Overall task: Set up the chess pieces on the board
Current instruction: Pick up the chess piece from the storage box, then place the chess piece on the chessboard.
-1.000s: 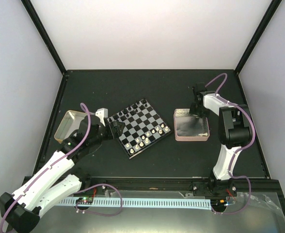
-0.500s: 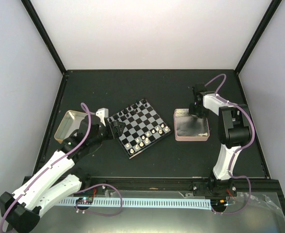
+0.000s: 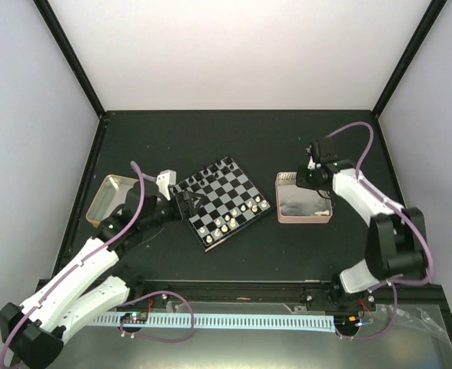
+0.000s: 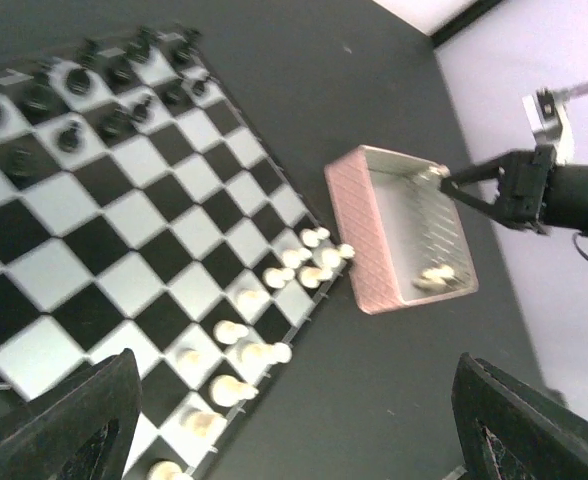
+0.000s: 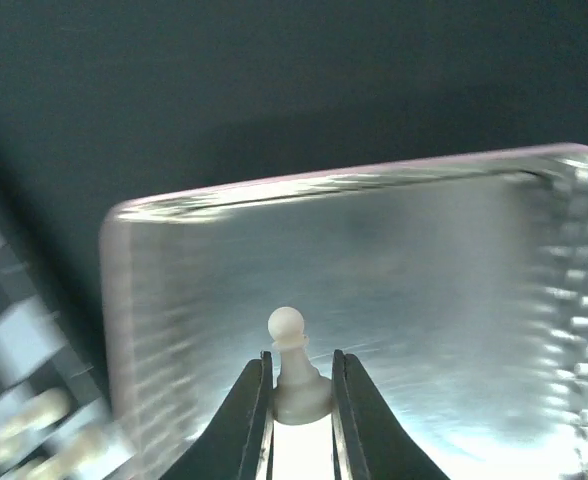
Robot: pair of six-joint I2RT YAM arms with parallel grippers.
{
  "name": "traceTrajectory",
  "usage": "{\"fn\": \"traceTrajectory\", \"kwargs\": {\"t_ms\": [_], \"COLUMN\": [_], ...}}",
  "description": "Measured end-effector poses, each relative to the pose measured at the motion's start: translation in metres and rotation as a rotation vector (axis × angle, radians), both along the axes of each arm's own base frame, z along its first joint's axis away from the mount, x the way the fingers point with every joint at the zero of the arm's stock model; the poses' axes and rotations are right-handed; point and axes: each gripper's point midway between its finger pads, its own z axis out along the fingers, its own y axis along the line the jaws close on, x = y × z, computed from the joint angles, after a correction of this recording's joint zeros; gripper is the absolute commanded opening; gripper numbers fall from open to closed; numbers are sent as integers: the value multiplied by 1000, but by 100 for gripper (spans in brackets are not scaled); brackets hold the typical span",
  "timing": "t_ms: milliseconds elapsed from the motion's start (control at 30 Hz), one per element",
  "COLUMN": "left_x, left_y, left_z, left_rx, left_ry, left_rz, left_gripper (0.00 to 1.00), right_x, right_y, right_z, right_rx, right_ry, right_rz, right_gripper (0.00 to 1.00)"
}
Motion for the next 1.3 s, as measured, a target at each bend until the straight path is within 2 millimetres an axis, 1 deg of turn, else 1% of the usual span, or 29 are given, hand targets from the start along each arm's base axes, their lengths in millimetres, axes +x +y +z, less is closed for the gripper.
{"fn": "traceTrajectory", "kwargs": {"t_ms": [33,67,133,167,200,233,300,333,367,433,500,567,633,700,767,867,1000,1133,1200,1300], "left_x": [0,-2,-4,-5,-7,-9,-14,-15,-18,-22,-26,-31,-38,-43,-49,-59,-68,-72,-72,-70], "left_y": [-2,-8,-17,-23,-30,-36,-50,-55,-61,-69,-75,-80,-85,-90,-95,-103,-114,-120,-122,-125], "left_z": [1,4,8,11,15,20,36,42,53,71,88,100,110,116,121,124,119,116,117,112], "left_rx": [-9,-32,-70,-94,-122,-152,-223,-249,-288,-344,-394,-433,-465,-483,-496,-506,-498,-486,-483,-473], "left_ry": [-1,3,7,13,15,15,6,0,-7,-23,-43,-53,-52,-45,-38,-23,9,20,18,35], "left_rz": [-7,-38,-82,-111,-143,-177,-254,-279,-320,-375,-424,-473,-530,-573,-621,-683,-744,-774,-783,-784], "left_gripper": [87,86,86,86,86,85,85,84,83,82,78,75,70,61,55,46,39,31,24,20], "right_x": [-3,-7,-19,-27,-41,-50,-78,-89,-101,-128,-148,-168,-179,-187,-193,-199,-202,-203,-203,-204], "right_y": [9,24,57,76,102,117,154,165,176,193,202,207,210,212,212,213,213,213,212,212], "right_z": [12,26,48,55,73,82,111,124,138,169,191,205,211,214,218,225,229,224,219,216], "right_rx": [26,61,141,202,267,316,471,527,583,692,765,817,842,852,855,855,840,819,813,807], "right_ry": [-40,-91,-165,-187,-227,-241,-288,-309,-335,-391,-428,-445,-446,-444,-447,-458,-460,-437,-420,-411], "right_rz": [30,81,201,274,369,427,589,650,713,844,944,1039,1103,1151,1192,1234,1268,1286,1288,1294], "right_gripper": [5,5,5,5,6,6,8,9,9,10,10,10,10,11,11,11,11,11,11,11]}}
